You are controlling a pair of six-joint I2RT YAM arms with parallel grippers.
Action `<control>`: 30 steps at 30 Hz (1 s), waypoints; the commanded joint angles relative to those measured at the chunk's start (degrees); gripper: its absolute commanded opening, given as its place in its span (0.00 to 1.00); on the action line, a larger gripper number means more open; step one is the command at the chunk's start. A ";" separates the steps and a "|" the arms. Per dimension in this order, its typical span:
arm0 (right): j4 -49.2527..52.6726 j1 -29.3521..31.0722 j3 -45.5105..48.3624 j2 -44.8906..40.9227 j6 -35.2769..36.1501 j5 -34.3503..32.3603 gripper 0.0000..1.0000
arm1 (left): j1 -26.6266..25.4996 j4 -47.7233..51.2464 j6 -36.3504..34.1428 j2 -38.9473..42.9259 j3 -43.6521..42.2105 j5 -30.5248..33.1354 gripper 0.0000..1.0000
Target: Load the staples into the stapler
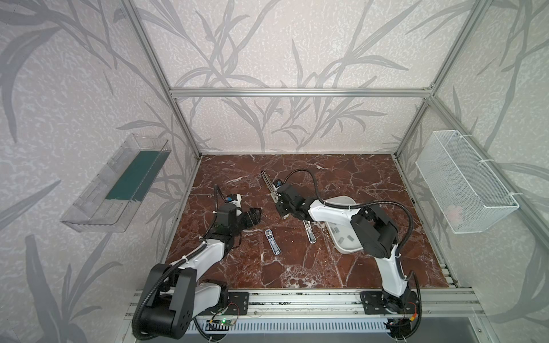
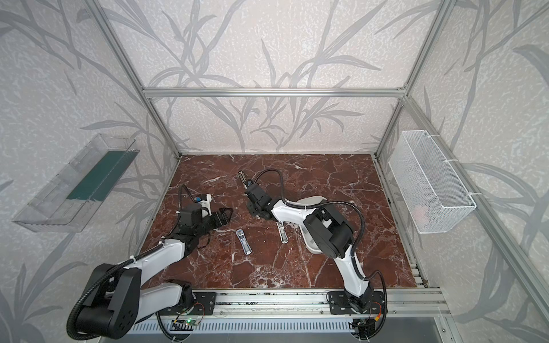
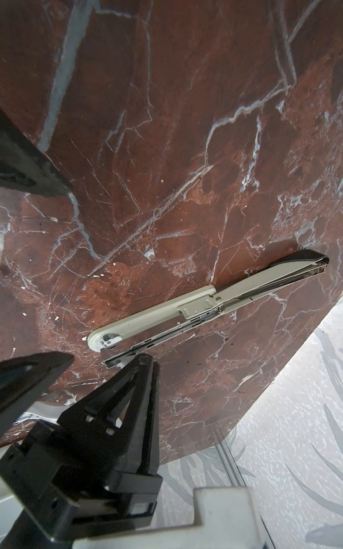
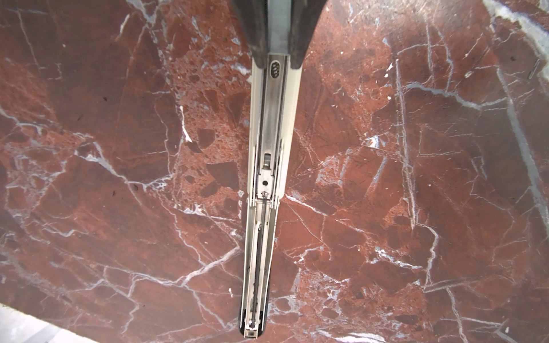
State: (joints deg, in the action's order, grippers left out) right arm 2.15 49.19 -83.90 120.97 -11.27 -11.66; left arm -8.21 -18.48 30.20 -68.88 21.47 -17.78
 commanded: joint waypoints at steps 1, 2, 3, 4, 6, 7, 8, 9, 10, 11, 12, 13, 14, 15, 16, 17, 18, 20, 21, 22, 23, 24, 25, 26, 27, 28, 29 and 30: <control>0.52 0.15 -1.09 1.26 0.34 -1.13 0.10 | -0.32 -0.42 -0.15 0.67 0.25 0.76 0.82; 0.48 0.20 -1.03 1.23 0.31 -1.08 0.09 | -0.30 -0.43 -0.15 0.68 0.26 0.81 0.82; 0.41 0.19 -1.00 1.37 0.37 -1.11 0.10 | -0.29 -0.43 -0.17 0.68 0.27 0.75 0.82; 0.44 0.18 -1.07 1.46 0.31 -1.04 0.10 | -0.24 -0.43 -0.21 0.68 0.24 0.82 0.83; 0.39 0.14 -1.09 1.71 0.37 -1.15 0.10 | -0.27 -0.44 -0.14 0.68 0.25 0.90 0.82; 0.44 0.18 -1.18 1.77 0.24 -1.17 0.10 | -0.26 -0.43 -0.14 0.61 0.26 0.90 0.83; 0.46 0.20 -1.18 1.81 0.24 -1.17 0.10 | -0.24 -0.38 -0.19 0.68 0.24 0.90 0.82; 0.47 0.21 -1.17 1.82 0.16 -1.17 0.10 | -0.26 -0.42 -0.16 0.68 0.24 0.91 0.83; 0.43 0.18 -1.17 1.82 0.12 -1.09 0.09 | -0.24 -0.42 -0.14 0.67 0.26 0.91 0.83; 0.47 0.21 -1.18 1.75 0.02 -1.02 0.09 | -0.30 -0.42 -0.18 0.62 0.26 0.91 0.83; 0.41 0.21 -1.17 1.80 0.09 -0.91 0.09 | -0.25 -0.42 -0.15 0.68 0.24 0.91 0.82; 0.48 0.20 -1.17 1.77 0.02 -0.95 0.09 | -0.30 -0.41 -0.22 0.68 0.24 0.91 0.83; 0.44 0.20 -1.17 1.82 -0.03 -0.91 0.10 | -0.30 -0.42 -0.20 0.67 0.24 0.86 0.83; 0.46 0.16 -1.18 1.82 0.01 -0.91 0.10 | -0.26 -0.49 -0.22 0.73 0.24 0.91 0.82; 0.44 0.19 -1.18 1.83 -0.09 -0.91 0.10 | -0.27 -0.50 -0.17 0.77 0.27 0.98 0.82; 0.47 0.17 -1.18 1.83 -0.07 -0.91 0.09 | -0.25 -0.50 -0.22 0.76 0.18 0.98 0.82; 0.54 0.19 -1.17 1.87 -0.17 -0.91 0.10 | -0.30 -0.50 -0.19 0.72 0.15 0.94 0.82; 0.48 0.20 -1.13 1.83 -0.29 -0.92 0.10 | -0.24 -0.51 -0.14 0.81 0.15 0.91 0.82; 0.52 0.19 -1.18 1.85 -0.26 -0.88 0.10 | -0.30 -0.51 -0.16 0.75 0.15 0.94 0.83; 0.64 0.20 -1.17 1.89 -0.27 -0.85 0.10 | -0.31 -0.50 -0.19 0.77 0.19 0.96 0.83; 0.66 0.21 -1.20 1.96 -0.32 -0.83 0.10 | -0.26 -0.50 -0.15 0.84 0.19 0.92 0.83; 0.73 0.21 -1.16 1.91 -0.39 -0.86 0.09 | -0.25 -0.52 -0.14 0.83 0.15 0.91 0.82; 0.75 0.16 -1.21 1.96 -0.42 -0.92 0.09 | -0.26 -0.52 -0.06 0.85 0.15 0.90 0.82; 0.75 0.20 -1.18 1.97 -0.42 -0.85 0.09 | -0.29 -0.57 -0.10 0.85 0.07 0.97 0.82; 0.75 0.18 -1.10 1.98 -0.54 -0.84 0.09 | -0.24 -0.59 -0.12 0.85 0.06 0.99 0.82; 0.76 0.16 -1.05 1.98 -0.59 -0.83 0.09 | -0.28 -0.55 -0.05 0.86 0.06 0.98 0.82; 0.85 0.20 -1.01 1.97 -0.69 -0.87 0.09 | -0.28 -0.59 -0.10 0.87 0.06 0.92 0.82; 0.92 0.21 -0.83 1.83 -0.82 -0.82 0.09 | -0.28 -0.57 -0.10 0.93 0.06 0.97 0.82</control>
State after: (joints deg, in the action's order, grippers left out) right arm 2.09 49.19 -83.90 121.82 -11.35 -11.94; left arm -8.21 -18.48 30.20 -68.88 21.47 -17.58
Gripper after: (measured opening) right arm 0.134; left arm 0.825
